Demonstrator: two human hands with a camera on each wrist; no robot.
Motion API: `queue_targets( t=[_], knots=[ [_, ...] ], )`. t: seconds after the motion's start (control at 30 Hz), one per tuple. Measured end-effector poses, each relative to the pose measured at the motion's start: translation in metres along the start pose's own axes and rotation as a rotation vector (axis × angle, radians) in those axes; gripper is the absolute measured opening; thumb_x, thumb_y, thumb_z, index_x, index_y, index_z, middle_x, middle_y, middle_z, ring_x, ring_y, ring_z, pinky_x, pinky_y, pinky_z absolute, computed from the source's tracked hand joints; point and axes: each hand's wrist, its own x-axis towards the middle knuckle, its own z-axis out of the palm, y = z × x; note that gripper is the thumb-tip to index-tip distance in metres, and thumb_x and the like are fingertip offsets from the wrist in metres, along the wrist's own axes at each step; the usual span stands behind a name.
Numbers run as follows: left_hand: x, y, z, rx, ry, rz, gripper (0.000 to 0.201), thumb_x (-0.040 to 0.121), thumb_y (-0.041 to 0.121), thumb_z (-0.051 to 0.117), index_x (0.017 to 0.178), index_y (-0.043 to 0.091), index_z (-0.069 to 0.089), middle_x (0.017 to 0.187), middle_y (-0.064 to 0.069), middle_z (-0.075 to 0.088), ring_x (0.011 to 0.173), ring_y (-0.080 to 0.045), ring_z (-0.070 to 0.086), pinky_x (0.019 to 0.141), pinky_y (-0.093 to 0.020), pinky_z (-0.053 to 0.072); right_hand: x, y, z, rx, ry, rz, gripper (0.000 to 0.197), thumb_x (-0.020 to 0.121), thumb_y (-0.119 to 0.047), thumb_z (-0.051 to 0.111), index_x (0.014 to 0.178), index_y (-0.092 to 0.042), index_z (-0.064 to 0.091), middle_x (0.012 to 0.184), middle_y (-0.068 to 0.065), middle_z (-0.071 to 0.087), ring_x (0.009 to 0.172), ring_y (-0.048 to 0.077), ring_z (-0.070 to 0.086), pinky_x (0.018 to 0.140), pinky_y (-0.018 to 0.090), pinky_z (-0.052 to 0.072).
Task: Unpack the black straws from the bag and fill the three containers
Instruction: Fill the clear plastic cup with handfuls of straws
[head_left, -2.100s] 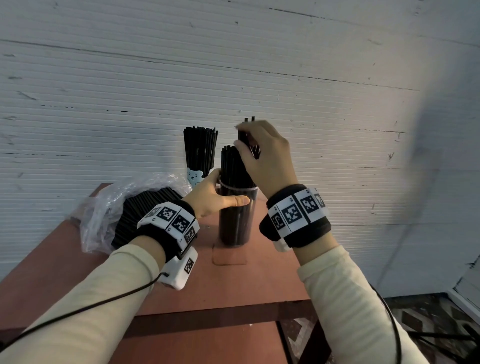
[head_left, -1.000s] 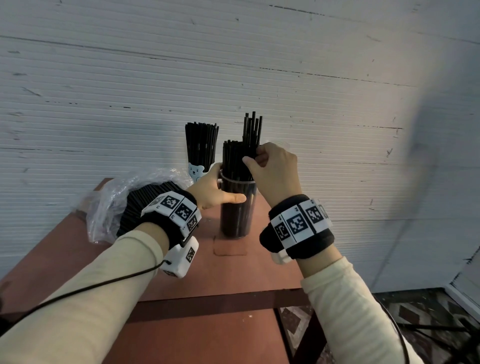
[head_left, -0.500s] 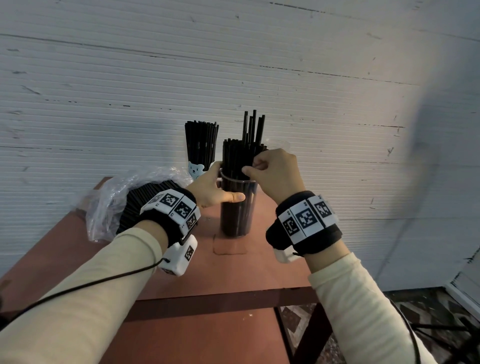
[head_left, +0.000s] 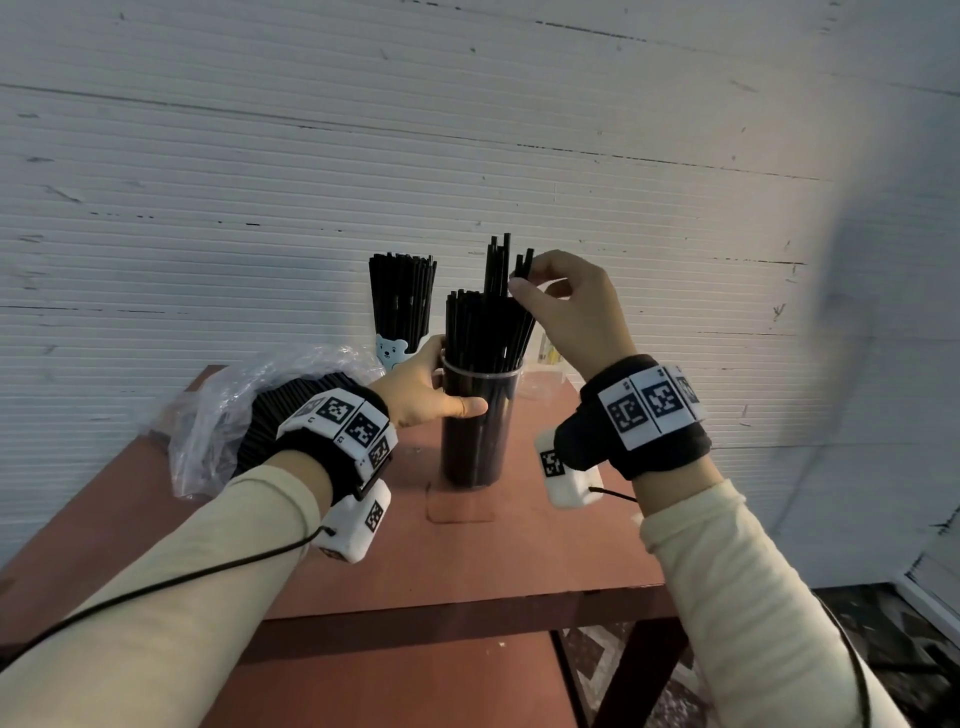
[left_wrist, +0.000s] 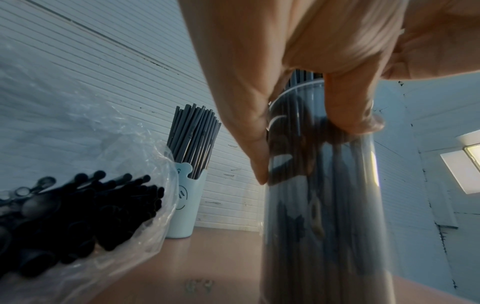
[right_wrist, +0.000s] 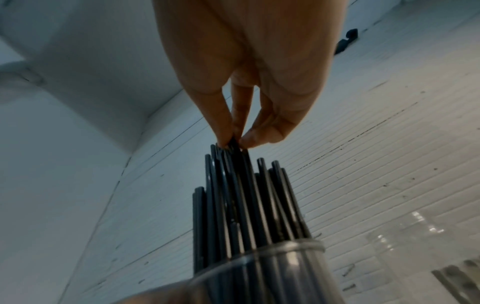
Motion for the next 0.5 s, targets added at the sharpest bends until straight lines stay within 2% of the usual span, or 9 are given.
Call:
queue_targets(
  t=[0.07,0.13,0.23,0.3,0.4,0.5],
  knots=[
    [0.0,0.0,0.0,0.002,-0.003,-0.001,0.099,0.055,0.035,0.083,0.14,0.024,0.035,0.138,0.008,0.05,0.129,-0.016,0.049,0.113,-0.043,0.036,-0.002,0.001,-0.003,0.031,-0.002,0.005,0.009,0.088,-0.019,0.066,0.081,-0.013,0.065,0.074,-0.01,0.062,0.066,0.001,0.053,0.066,0.016,0.042],
    [0.0,0.0,0.001,0.003,0.001,-0.007,0.1,0.055,0.034,0.083,0.142,0.023,0.034,0.139,0.006,0.049,0.129,-0.017,0.048,0.113,-0.043,0.035,-0.006,0.003,-0.006,0.005,0.028,0.009,0.011,0.087,-0.018,0.066,0.077,-0.015,0.065,0.069,-0.011,0.061,0.06,-0.005,0.051,0.06,0.008,0.038],
    [-0.001,0.002,0.001,0.004,0.009,-0.008,0.097,0.059,0.029,0.084,0.141,0.021,0.034,0.14,0.005,0.048,0.129,-0.019,0.048,0.112,-0.041,0.036,-0.008,0.003,-0.008,-0.043,0.063,0.01,0.012,0.086,-0.019,0.067,0.08,-0.008,0.069,0.074,-0.003,0.067,0.064,0.002,0.054,0.06,0.008,0.039],
    [0.0,0.001,0.001,0.002,0.005,-0.007,0.09,0.069,0.019,0.085,0.142,0.021,0.033,0.14,0.005,0.047,0.129,-0.019,0.047,0.112,-0.041,0.036,-0.007,0.002,-0.009,-0.08,0.044,0.008,0.015,0.086,-0.019,0.067,0.078,-0.006,0.069,0.074,0.001,0.068,0.064,0.005,0.055,0.057,0.005,0.038],
    [0.0,0.001,0.001,-0.007,0.013,-0.007,0.083,0.074,0.009,0.08,0.142,0.021,0.033,0.139,0.006,0.047,0.127,-0.018,0.048,0.111,-0.038,0.036,-0.002,0.0,-0.01,-0.18,-0.002,-0.009,0.018,0.085,-0.019,0.069,0.071,-0.009,0.066,0.068,-0.001,0.063,0.061,0.002,0.052,0.053,0.003,0.035],
    [0.001,0.001,0.001,-0.009,0.022,-0.004,0.084,0.075,0.009,0.08,0.143,0.02,0.033,0.139,0.005,0.047,0.126,-0.017,0.048,0.108,-0.034,0.037,0.004,0.001,-0.006,-0.238,-0.038,-0.027,0.02,0.085,-0.021,0.068,0.071,-0.008,0.064,0.07,-0.004,0.057,0.064,0.004,0.049,0.054,0.003,0.031]
  ],
)
